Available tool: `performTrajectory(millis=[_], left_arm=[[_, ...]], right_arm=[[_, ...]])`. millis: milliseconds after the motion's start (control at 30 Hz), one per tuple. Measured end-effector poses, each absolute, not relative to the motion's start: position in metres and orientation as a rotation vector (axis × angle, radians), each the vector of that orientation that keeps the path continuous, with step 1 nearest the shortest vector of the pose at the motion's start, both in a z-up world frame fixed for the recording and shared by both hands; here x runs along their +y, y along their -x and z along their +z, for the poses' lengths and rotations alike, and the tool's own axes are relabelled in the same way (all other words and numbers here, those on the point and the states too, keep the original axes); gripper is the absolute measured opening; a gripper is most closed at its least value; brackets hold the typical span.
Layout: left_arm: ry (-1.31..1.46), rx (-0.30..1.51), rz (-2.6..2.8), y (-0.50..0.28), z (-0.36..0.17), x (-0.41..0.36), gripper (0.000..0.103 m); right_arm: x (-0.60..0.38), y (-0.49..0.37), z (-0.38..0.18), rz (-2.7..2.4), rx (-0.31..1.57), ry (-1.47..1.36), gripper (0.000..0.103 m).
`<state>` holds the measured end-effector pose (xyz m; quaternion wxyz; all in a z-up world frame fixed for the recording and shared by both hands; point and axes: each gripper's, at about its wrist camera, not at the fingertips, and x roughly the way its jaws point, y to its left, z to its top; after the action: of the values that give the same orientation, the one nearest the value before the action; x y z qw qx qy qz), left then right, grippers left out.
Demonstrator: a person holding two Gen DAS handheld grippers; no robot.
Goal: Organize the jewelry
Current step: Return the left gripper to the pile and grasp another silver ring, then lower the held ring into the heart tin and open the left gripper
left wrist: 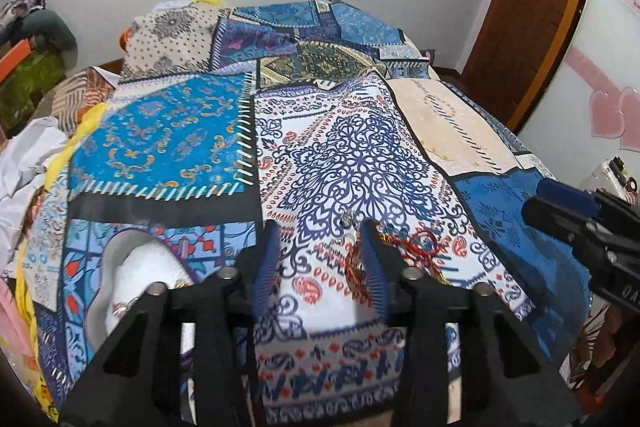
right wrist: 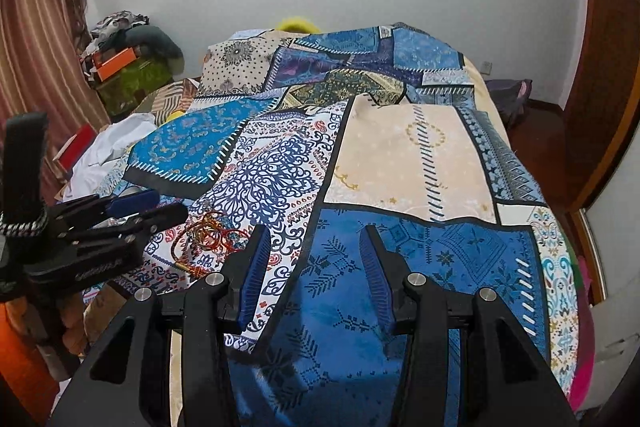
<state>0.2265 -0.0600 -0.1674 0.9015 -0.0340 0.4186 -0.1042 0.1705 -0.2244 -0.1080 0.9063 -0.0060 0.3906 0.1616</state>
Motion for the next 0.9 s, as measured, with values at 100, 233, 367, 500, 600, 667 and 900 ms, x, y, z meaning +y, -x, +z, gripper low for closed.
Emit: performTrajectory(millis=[100, 233, 367, 500, 600, 667, 900], left_arm=[[0.083, 0.884, -0.231, -0.236, -0.174, -0.061, 0.026], [0.087, 0.883, -0.249, -0.241, -0.177, -0.064, 0.025], [0.082, 0.879, -0.259, -0.245, -0.179, -0.068, 0.025], [0.079, 0.878, -0.266, -0.250, -0.180, -0.070, 0.025], [0.077, 0.877, -0.269, -0.253, -0.181, -0.071, 0.025], [0.074, 0.875, -0.271, -0.254, -0.181, -0.072, 0.021], [0.076, 0.852, -0.265, -0.251, -0.179, -0.072, 0.008]], right_arm=[[-0.223, -0.174, -0.113, 0.341, 0.818, 0.011, 0.043], [-0.219, -0.179, -0.119, 0.352, 0.836, 0.013, 0.043], [-0.216, -0.182, -0.123, 0.367, 0.848, 0.017, 0.043], [-0.211, -0.183, -0.125, 0.387, 0.858, 0.026, 0.043], [-0.207, -0.184, -0.127, 0.396, 0.864, 0.037, 0.043], [-0.205, -0.185, -0.128, 0.401, 0.869, 0.039, 0.043], [-0.201, -0.186, -0.130, 0.414, 0.886, 0.038, 0.043]])
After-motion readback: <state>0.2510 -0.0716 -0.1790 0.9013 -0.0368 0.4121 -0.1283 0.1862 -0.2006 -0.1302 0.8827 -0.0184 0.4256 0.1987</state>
